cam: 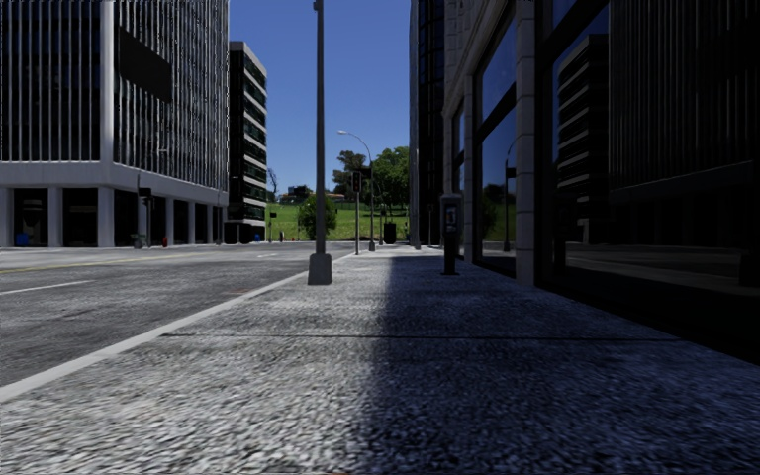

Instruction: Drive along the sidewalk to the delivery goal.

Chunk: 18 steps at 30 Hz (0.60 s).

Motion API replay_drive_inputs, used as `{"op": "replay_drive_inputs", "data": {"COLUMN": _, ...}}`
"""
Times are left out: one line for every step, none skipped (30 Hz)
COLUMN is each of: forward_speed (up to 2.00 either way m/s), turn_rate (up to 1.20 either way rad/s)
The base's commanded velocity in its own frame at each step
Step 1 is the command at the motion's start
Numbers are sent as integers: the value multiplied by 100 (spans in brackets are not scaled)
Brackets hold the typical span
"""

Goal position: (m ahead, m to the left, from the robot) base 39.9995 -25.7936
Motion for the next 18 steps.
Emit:
{"op": "replay_drive_inputs", "data": {"forward_speed": 200, "turn_rate": 0}}
{"op": "replay_drive_inputs", "data": {"forward_speed": 200, "turn_rate": 0}}
{"op": "replay_drive_inputs", "data": {"forward_speed": 200, "turn_rate": 0}}
{"op": "replay_drive_inputs", "data": {"forward_speed": 200, "turn_rate": 0}}
{"op": "replay_drive_inputs", "data": {"forward_speed": 200, "turn_rate": 0}}
{"op": "replay_drive_inputs", "data": {"forward_speed": 200, "turn_rate": 0}}
{"op": "replay_drive_inputs", "data": {"forward_speed": 200, "turn_rate": 0}}
{"op": "replay_drive_inputs", "data": {"forward_speed": 200, "turn_rate": -70}}
{"op": "replay_drive_inputs", "data": {"forward_speed": 200, "turn_rate": -93}}
{"op": "replay_drive_inputs", "data": {"forward_speed": 200, "turn_rate": -101}}
{"op": "replay_drive_inputs", "data": {"forward_speed": 200, "turn_rate": -102}}
{"op": "replay_drive_inputs", "data": {"forward_speed": 200, "turn_rate": 0}}
{"op": "replay_drive_inputs", "data": {"forward_speed": 200, "turn_rate": 0}}
{"op": "replay_drive_inputs", "data": {"forward_speed": 200, "turn_rate": 0}}
{"op": "replay_drive_inputs", "data": {"forward_speed": 200, "turn_rate": 0}}
{"op": "replay_drive_inputs", "data": {"forward_speed": 200, "turn_rate": 0}}
{"op": "replay_drive_inputs", "data": {"forward_speed": 200, "turn_rate": 0}}
{"op": "replay_drive_inputs", "data": {"forward_speed": 200, "turn_rate": 0}}
